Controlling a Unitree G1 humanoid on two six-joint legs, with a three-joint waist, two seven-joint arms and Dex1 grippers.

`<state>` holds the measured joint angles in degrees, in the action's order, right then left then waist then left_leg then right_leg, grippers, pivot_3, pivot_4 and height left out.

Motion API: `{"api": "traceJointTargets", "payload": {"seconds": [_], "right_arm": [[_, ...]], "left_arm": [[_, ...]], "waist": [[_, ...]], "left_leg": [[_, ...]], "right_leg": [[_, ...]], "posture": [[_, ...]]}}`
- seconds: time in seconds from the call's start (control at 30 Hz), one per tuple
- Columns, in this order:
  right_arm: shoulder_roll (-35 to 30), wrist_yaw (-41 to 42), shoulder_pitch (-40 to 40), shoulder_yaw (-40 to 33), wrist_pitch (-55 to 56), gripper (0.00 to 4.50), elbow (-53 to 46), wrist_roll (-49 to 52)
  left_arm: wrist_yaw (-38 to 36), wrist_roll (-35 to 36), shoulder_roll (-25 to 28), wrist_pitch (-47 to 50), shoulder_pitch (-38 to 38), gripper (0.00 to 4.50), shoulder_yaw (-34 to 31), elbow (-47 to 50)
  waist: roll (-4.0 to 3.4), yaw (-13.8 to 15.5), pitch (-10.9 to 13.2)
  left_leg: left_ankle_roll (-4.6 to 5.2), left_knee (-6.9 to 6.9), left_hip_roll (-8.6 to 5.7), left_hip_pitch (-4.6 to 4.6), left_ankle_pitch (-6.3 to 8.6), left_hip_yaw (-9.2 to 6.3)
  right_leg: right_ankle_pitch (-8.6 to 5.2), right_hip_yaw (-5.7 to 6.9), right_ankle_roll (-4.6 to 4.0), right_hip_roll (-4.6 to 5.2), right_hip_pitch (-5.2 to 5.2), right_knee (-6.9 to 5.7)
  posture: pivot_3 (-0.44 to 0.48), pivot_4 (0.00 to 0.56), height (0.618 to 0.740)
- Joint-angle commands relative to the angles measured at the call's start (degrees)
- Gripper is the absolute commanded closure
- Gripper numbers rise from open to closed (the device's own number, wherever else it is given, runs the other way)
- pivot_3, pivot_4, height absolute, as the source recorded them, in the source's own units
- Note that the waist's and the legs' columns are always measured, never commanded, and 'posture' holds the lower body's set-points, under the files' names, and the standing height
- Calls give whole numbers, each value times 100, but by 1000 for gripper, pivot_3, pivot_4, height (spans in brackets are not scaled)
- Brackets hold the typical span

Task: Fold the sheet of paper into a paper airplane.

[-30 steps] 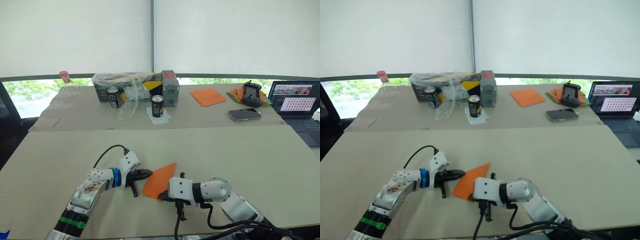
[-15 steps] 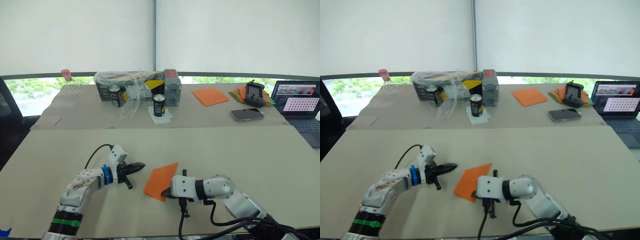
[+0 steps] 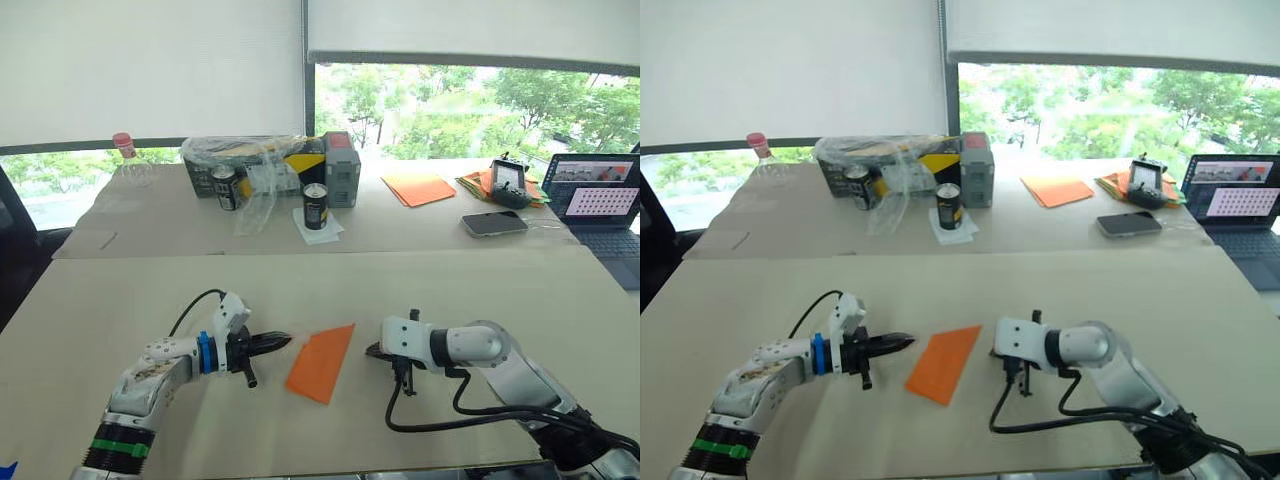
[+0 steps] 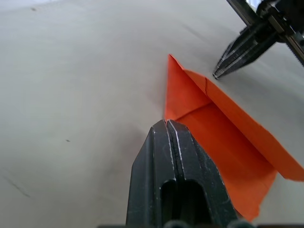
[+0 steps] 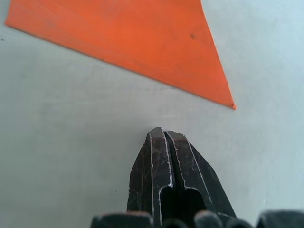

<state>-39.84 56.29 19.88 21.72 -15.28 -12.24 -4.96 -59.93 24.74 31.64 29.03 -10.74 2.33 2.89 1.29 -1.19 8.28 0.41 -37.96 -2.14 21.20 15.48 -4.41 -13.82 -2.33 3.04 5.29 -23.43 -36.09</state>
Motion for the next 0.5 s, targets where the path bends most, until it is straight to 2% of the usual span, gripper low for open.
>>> {"api": "traceJointTargets", "payload": {"seconds": [0.03, 0.5], "right_arm": [[274, 3, 214, 247, 190, 4500, 359, -150], [1281, -46, 1440, 539, 1228, 4500, 2379, -565]], "left_arm": [[-87, 46, 163, 3, 127, 4492, 3, 270], [140, 154, 340, 48, 732, 4492, -177, 798]], "waist": [[1, -2, 1], [0, -65, 1]], "left_leg": [[0, 0, 1, -4, 0, 0], [-2, 0, 11, -17, -2, -1]], "right_leg": [[0, 0, 0, -1, 4, 0], [8, 1, -12, -13, 8, -7]], "posture": [[0, 150, 740], [0, 150, 740]]}}
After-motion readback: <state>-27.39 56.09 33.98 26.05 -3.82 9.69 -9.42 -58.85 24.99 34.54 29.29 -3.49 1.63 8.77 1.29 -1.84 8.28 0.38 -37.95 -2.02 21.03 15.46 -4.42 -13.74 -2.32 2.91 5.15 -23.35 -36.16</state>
